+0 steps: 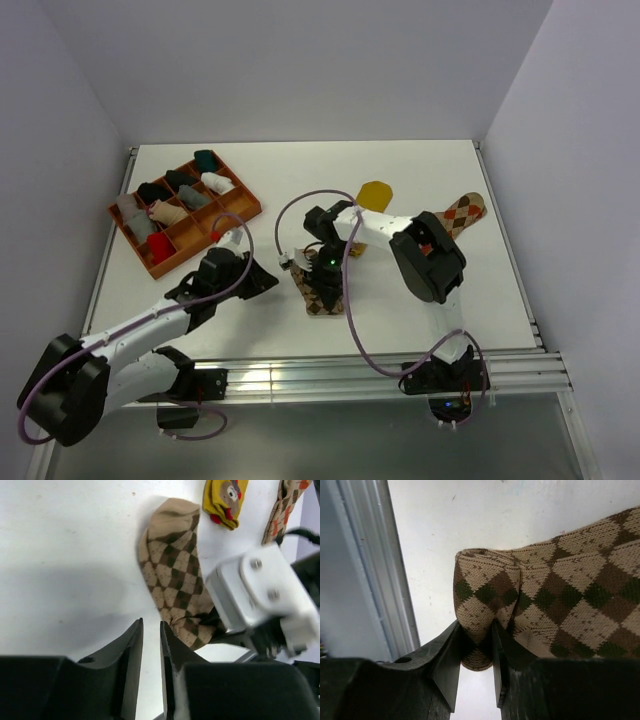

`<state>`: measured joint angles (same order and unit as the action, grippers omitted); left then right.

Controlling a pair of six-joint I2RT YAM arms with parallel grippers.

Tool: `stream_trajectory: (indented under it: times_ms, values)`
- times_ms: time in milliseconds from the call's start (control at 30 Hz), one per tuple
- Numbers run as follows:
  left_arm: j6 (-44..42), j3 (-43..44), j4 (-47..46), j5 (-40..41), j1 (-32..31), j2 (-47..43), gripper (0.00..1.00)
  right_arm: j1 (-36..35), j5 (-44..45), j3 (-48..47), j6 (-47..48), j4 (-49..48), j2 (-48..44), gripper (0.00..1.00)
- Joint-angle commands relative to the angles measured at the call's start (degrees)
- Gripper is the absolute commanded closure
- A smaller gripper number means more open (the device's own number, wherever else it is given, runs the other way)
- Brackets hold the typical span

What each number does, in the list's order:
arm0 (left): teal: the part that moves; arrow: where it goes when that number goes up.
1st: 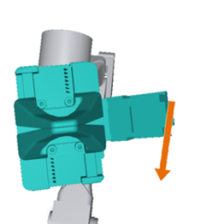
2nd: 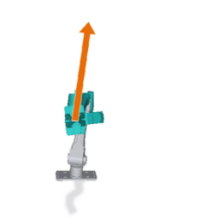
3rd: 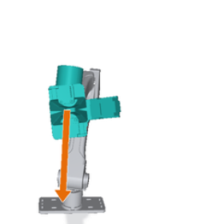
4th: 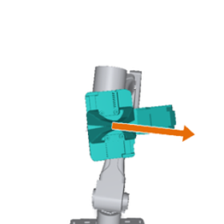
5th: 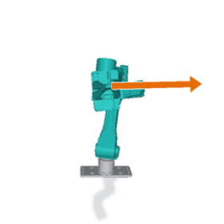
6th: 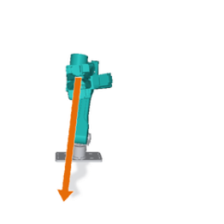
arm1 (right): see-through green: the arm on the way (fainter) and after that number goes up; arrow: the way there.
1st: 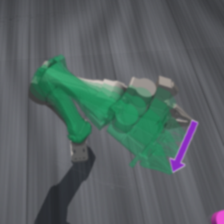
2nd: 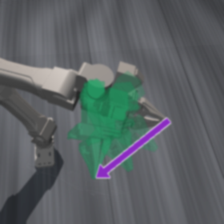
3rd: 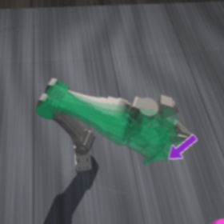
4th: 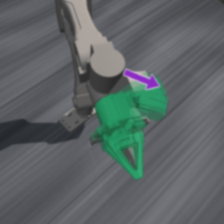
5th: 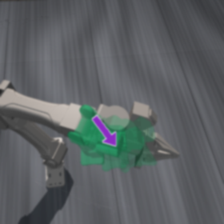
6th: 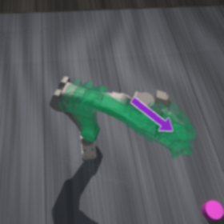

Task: Roll the socks
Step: Roll the sock at the center of the board.

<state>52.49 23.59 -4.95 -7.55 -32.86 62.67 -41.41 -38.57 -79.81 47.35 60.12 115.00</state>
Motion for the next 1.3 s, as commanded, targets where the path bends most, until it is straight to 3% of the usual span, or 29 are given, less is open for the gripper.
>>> stream_trajectory:
  times_ms: [0,300,433,800,1267]
  values:
    - [-3.27,-3.28,-2.34,3.51,-0.36,-4.66,0.75,0.62,-2.21,-4.73,1.51,8.43,4.52,0.65]
    - [-12.22,-4.96,-12.35,6.5,-13.44,-3.62,0.53,3.43,-3.97,-15.28,0.55,14.41,15.25,0.64]
    - [-15.22,-4.44,-16.83,4.92,-15.39,-0.63,0.47,4.58,-5.38,-18.27,0.9,17.22,18.41,0.64]
    - [-24.18,1.71,-23.26,2.72,-17.94,11.41,0.43,5.37,-7.22,-21.0,2.39,22.05,22.72,0.61]
    - [-25.77,3.39,-28.01,-1.68,-18.38,18.71,0.44,6.25,-8.54,-22.84,-0.24,22.32,24.48,0.61]
